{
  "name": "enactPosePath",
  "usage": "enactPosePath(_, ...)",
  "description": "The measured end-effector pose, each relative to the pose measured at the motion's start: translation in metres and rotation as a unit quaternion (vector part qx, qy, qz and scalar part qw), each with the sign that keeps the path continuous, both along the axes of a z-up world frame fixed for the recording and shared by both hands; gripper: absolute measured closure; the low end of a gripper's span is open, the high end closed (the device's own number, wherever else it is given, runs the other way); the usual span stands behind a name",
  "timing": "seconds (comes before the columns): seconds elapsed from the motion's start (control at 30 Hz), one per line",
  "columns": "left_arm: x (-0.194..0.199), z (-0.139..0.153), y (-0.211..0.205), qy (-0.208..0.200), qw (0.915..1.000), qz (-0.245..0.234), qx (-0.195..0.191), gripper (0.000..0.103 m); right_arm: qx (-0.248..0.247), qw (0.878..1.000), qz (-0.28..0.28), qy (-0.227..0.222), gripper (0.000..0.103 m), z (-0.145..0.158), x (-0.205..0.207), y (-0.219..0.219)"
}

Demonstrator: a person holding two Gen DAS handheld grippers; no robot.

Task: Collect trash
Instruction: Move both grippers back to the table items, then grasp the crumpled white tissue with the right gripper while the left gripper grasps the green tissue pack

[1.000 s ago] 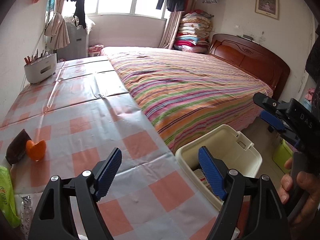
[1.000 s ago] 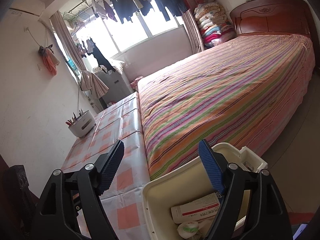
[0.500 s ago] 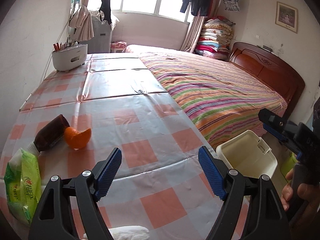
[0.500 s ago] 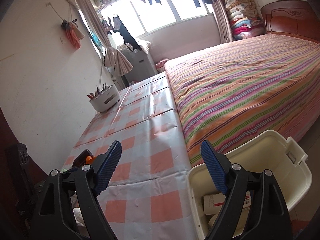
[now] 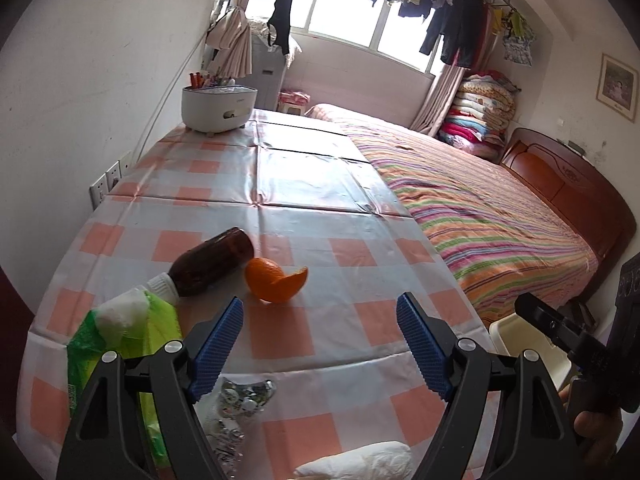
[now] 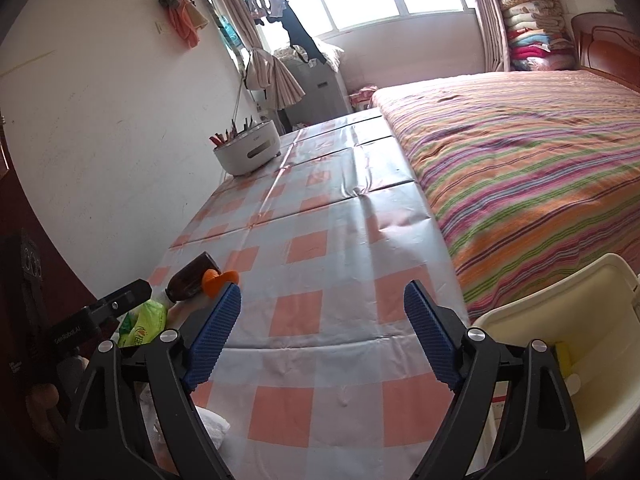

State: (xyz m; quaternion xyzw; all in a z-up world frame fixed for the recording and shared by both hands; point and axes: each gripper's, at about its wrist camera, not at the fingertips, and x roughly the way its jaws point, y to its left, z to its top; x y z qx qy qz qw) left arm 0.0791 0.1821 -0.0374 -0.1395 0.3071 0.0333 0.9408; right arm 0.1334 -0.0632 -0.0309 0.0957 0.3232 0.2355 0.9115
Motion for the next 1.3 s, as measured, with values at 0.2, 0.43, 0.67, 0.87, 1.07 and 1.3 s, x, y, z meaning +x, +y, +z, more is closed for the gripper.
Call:
enactPosePath(0.2,-0.013,-0.003,0.040,0.005,0.9993,0.037,-0.010,0.026,0.003,0.990,0.136,0.024,0.020,-0.004,-0.014,0.044)
enactPosePath(0.43,-0.027,-0.009,0.074,0.018,0.9974,0.067,-0.021,0.026,-0.062,0.948,0.312,0.009,0.020,-0.015,-0.056,0.079)
enactPosePath(0.67,-0.033,-0.008,0.086,0.021,0.9967,0.069,-0.036,0.026,-0.162,0.893,0.418,-0.040,0.018,-0.032,-0.095,0.116)
enactPosePath(0.87,-0.037,-0.011,0.102,0.033,0.9947,0.077,-0.060,0.026,-0.221,0.867,0.443,-0.058,0.018,-0.050,-0.091,0.143)
enactPosePath(1.07,-0.047,-0.017,0.126,0.050,0.9895,0.098,-0.094,0.026,-0.236,0.868,0.436,-0.035,0.041,-0.065,-0.073,0.155)
enactPosePath(1.3,-0.059,-0.029,0.162,0.081,0.9766,0.139,-0.143,0.026,-0.237,0.875,0.421,-0.035,0.071,-0.065,-0.069,0.159)
